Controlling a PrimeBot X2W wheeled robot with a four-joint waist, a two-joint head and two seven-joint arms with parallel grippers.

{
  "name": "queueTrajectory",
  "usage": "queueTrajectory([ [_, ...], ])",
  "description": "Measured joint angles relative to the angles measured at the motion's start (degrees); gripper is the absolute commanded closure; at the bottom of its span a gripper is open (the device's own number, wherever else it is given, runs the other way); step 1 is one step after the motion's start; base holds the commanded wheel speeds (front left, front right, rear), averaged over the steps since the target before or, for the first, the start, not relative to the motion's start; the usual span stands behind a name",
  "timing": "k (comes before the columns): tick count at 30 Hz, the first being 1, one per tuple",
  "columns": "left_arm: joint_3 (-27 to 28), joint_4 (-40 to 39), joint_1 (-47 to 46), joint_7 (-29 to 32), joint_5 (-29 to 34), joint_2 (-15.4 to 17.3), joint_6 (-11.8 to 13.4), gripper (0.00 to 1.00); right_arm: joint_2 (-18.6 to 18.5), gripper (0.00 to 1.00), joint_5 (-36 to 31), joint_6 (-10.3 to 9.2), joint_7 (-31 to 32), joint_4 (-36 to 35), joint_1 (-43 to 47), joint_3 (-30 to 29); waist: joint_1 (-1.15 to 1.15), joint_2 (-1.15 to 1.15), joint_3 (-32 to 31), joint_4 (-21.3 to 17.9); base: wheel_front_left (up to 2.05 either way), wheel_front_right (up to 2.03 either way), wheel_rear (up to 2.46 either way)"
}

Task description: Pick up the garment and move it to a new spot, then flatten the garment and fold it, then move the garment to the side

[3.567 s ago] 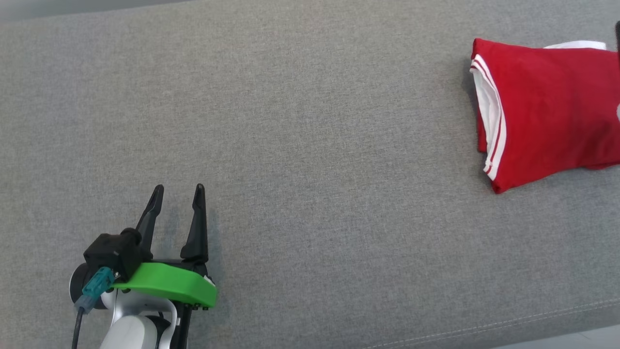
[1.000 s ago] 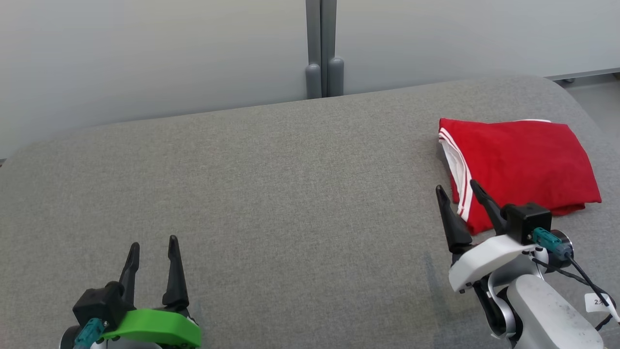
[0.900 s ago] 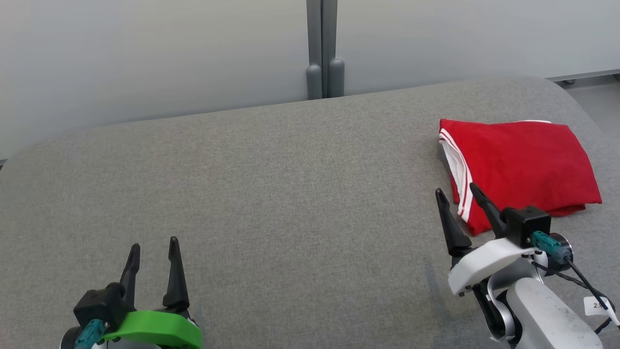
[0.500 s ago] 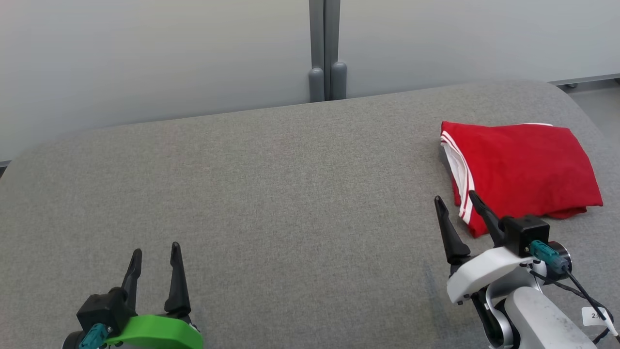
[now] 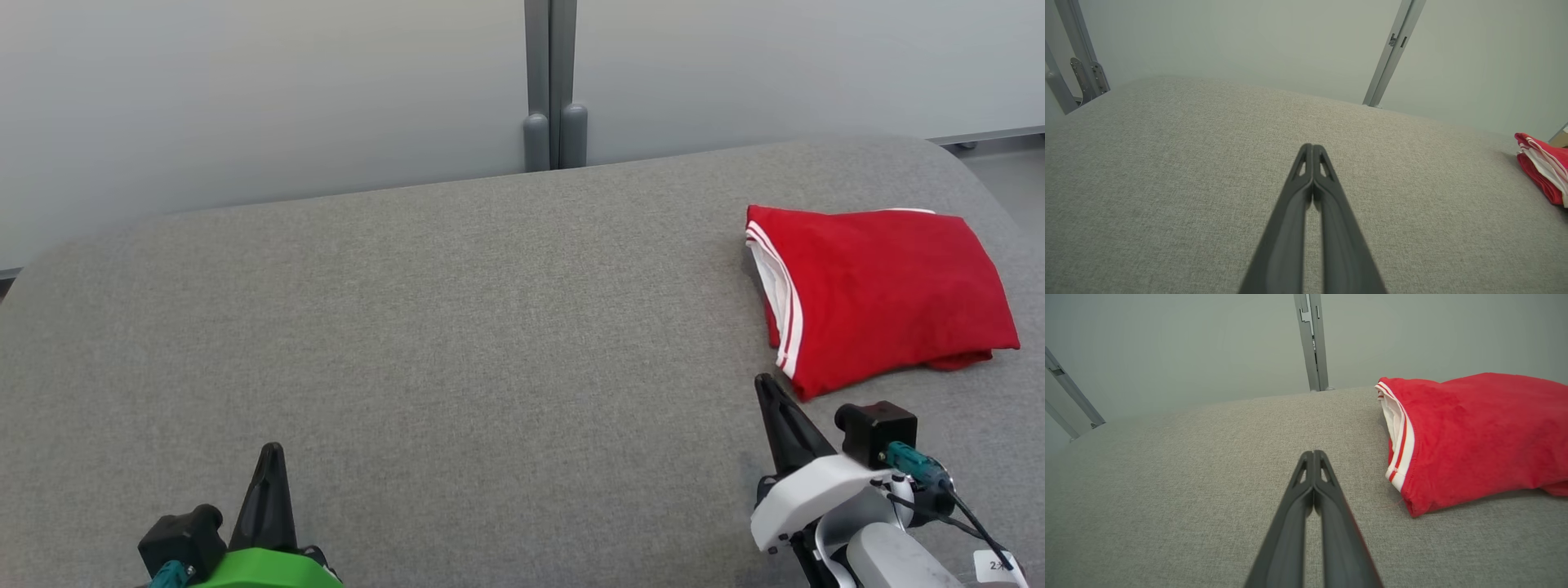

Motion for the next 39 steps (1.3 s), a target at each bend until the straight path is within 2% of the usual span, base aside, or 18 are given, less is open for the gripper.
queueTrajectory([
  [15, 0.9, -0.1, 0.0, 2.5, -11.0, 0.0, -1.3, 1.00, 0.7, 1.00, 11.2, 1.66, 2.5, -0.8, 0.0, -4.1, 0.00, 0.00, 0.3, 0.8, 0.00, 0.00, 0.00],
  [39, 3.9, 0.9, -1.6, 7.0, -27.3, 0.2, -4.7, 1.00, 2.5, 1.00, 27.6, 4.83, 7.1, -1.2, 0.0, -11.4, 0.00, 0.00, 0.7, 1.9, 0.00, 0.00, 0.00],
])
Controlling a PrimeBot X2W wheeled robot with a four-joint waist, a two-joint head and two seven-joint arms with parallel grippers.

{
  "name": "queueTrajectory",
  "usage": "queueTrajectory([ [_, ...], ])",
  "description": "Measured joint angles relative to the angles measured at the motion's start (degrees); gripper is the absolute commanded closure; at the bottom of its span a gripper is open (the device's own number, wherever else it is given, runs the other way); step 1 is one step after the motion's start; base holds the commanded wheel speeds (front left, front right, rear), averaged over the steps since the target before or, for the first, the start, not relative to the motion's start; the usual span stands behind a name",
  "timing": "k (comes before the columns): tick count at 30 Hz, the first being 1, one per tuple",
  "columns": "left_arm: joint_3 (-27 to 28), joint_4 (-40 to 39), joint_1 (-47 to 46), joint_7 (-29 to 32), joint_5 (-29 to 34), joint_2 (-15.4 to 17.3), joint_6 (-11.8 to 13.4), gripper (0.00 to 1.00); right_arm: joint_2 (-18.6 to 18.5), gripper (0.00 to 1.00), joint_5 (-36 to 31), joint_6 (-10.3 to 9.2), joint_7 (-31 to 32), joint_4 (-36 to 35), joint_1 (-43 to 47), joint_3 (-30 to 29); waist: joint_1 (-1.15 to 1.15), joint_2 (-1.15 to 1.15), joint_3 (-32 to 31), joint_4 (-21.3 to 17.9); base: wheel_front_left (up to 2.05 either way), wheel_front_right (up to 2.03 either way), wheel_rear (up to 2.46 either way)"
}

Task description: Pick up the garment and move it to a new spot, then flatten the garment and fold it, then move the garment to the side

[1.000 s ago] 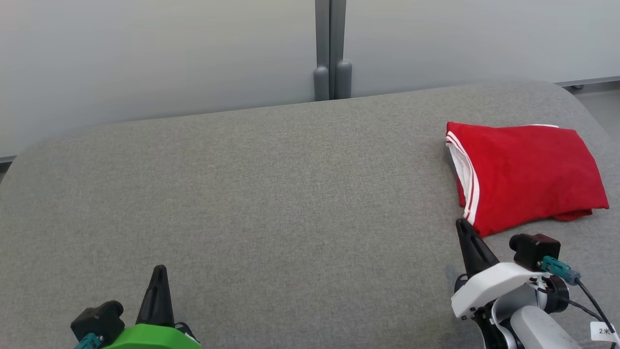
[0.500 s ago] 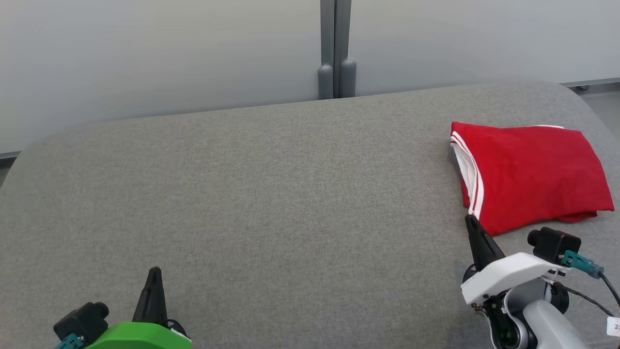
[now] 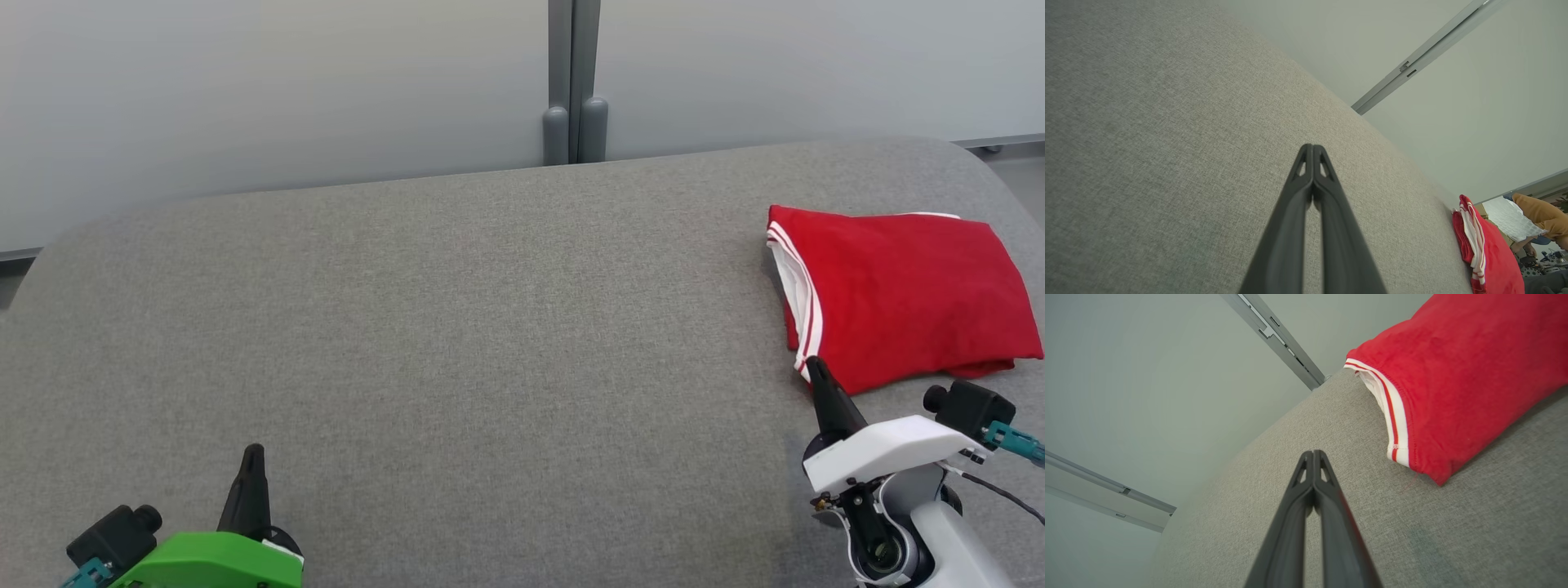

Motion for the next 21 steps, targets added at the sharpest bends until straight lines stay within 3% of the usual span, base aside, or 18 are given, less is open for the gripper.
queueTrajectory([
  [21, 2.0, 1.6, -1.8, 3.5, -13.2, 0.2, -2.5, 1.00, 1.4, 1.00, 13.4, 2.42, 3.7, 0.0, 0.0, -5.8, 0.00, 0.00, 0.3, 0.9, 0.00, 0.00, 0.00],
])
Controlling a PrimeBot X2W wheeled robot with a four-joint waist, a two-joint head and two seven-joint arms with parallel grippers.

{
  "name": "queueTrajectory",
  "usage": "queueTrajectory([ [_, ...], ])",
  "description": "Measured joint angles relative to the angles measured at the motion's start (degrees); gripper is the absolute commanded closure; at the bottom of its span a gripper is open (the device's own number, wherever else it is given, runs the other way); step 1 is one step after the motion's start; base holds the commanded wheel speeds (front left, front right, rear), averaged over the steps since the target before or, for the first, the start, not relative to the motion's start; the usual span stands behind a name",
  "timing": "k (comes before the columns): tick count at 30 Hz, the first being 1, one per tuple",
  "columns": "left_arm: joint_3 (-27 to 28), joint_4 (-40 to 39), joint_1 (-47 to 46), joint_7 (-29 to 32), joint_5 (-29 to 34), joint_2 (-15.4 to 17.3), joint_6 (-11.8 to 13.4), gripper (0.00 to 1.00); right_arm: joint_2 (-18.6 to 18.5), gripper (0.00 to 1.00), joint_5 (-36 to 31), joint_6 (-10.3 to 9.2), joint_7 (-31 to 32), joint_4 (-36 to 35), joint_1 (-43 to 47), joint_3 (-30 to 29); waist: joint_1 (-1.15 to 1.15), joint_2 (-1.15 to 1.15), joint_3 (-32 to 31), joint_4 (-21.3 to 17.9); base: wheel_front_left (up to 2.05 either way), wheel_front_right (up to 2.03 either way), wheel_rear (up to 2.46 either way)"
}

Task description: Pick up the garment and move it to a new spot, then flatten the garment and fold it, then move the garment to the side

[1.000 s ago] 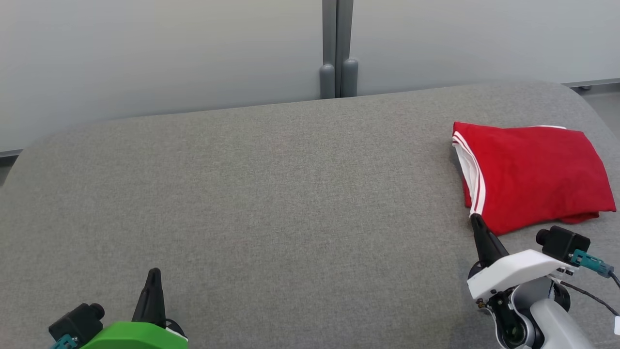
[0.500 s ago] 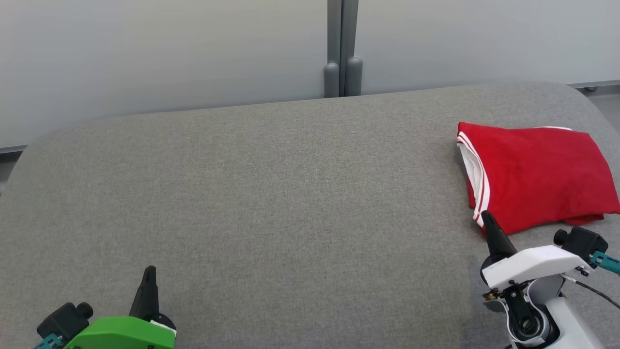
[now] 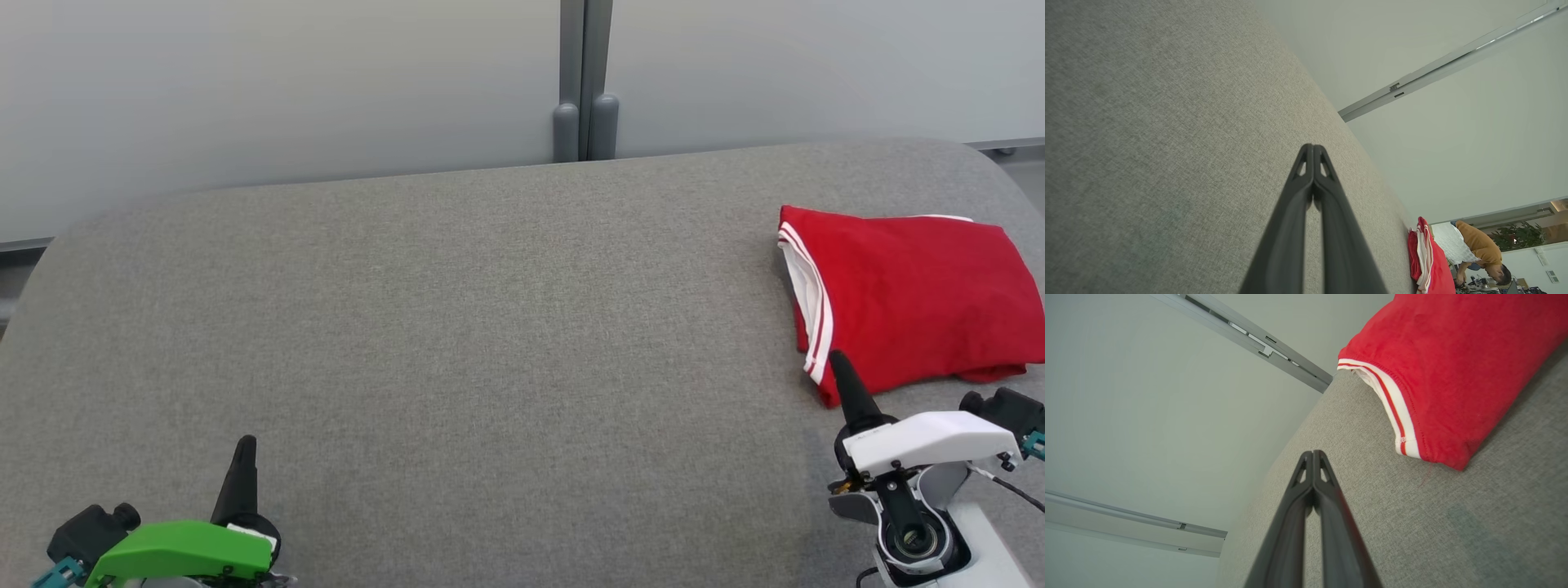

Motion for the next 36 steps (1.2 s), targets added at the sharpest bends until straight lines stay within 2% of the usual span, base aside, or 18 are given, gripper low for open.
queueTrajectory([
  [36, 3.8, 3.3, -4.2, 5.8, -24.0, 0.5, -5.0, 1.00, 2.7, 1.00, 23.9, 4.89, 5.9, 0.0, -0.3, -10.4, 0.00, 0.00, 0.5, 1.6, 0.00, 0.00, 0.00],
])
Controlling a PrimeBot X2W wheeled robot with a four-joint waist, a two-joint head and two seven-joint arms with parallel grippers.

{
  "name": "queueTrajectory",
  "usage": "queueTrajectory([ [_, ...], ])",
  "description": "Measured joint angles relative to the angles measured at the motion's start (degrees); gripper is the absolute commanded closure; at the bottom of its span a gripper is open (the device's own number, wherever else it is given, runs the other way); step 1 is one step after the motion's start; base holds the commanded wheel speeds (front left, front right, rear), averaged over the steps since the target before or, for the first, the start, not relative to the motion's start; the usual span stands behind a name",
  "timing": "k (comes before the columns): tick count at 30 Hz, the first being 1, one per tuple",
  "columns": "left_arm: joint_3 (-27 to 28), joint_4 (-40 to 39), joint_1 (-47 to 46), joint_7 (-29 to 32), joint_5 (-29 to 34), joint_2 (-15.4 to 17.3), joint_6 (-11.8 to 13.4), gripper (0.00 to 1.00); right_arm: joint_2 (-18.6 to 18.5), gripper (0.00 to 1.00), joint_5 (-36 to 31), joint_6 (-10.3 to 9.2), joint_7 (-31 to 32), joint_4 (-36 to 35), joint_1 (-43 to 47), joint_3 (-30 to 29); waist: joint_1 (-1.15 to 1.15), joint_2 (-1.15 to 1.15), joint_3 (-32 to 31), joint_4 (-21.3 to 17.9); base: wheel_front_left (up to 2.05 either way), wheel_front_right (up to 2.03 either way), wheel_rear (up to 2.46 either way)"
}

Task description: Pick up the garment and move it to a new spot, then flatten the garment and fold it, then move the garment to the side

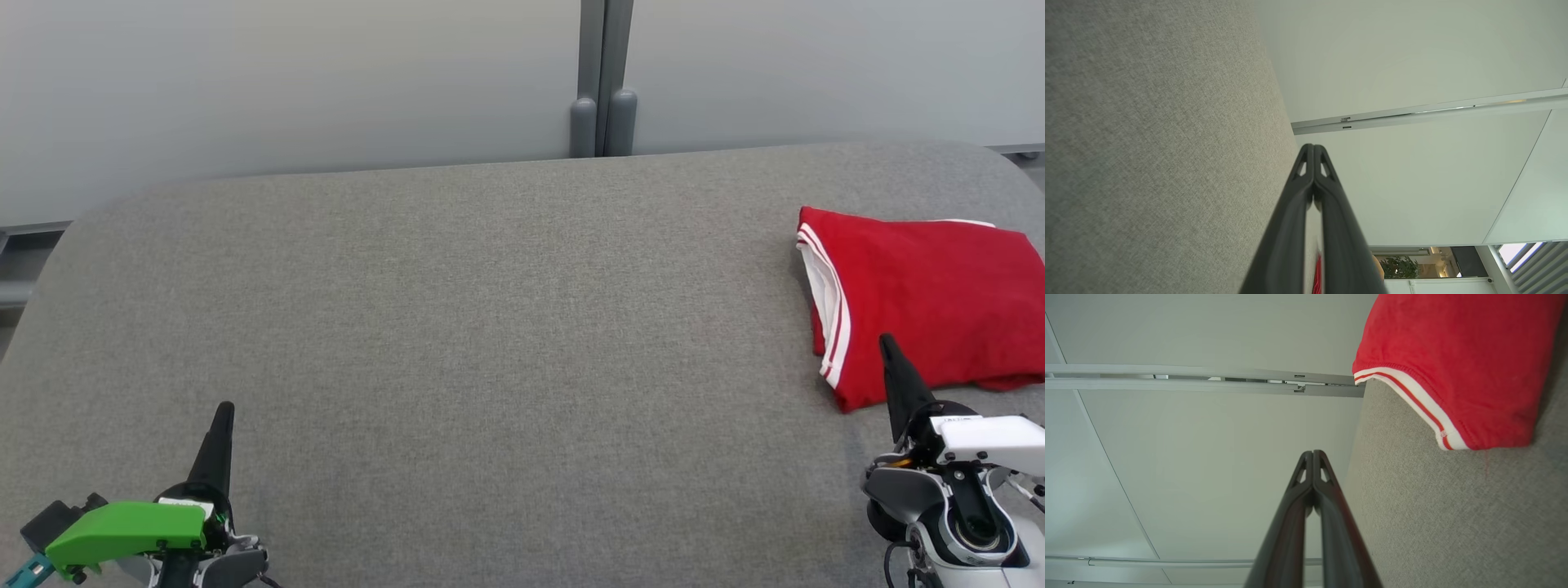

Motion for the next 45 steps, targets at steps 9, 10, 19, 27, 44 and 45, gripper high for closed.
queueTrajectory([
  [9, 1.2, 0.7, -1.1, 1.2, -4.9, 0.3, -1.0, 1.00, 0.7, 1.00, 5.4, 0.99, 1.6, 0.0, 0.0, -2.4, 0.00, 0.00, 0.1, 0.4, 0.00, 0.00, 0.00],
  [10, 1.2, 0.7, -1.2, 1.2, -4.9, 0.3, -1.0, 1.00, 0.7, 1.00, 5.6, 0.99, 1.6, 0.0, 0.0, -2.4, 0.00, 0.00, 0.1, 0.4, 0.00, 0.00, 0.00],
  [19, 1.3, 1.2, -1.3, 1.2, -4.9, 0.3, -1.3, 1.00, 0.7, 1.00, 5.8, 0.99, 1.7, 0.0, 0.0, -2.5, 0.00, 0.00, 0.1, 0.4, 0.00, 0.00, 0.00],
  [27, 1.3, 1.3, -1.3, 1.2, -4.9, 0.3, -1.3, 1.00, 0.7, 1.00, 5.8, 0.99, 1.7, 0.1, 0.0, -2.5, 0.00, 0.00, 0.1, 0.4, 0.00, 0.00, 0.00],
  [44, 1.4, 1.5, -1.3, 1.3, -4.9, 0.3, -1.3, 1.00, 0.8, 1.00, 5.8, 0.99, 1.7, 0.2, -0.1, -2.6, 0.00, 0.00, 0.1, 0.4, 0.00, 0.00, 0.00],
  [45, 1.4, 1.5, -1.3, 1.3, -4.9, 0.3, -1.3, 1.00, 0.8, 1.00, 5.8, 0.99, 1.7, 0.2, -0.1, -2.6, 0.00, 0.00, 0.1, 0.4, 0.00, 0.00, 0.00],
])
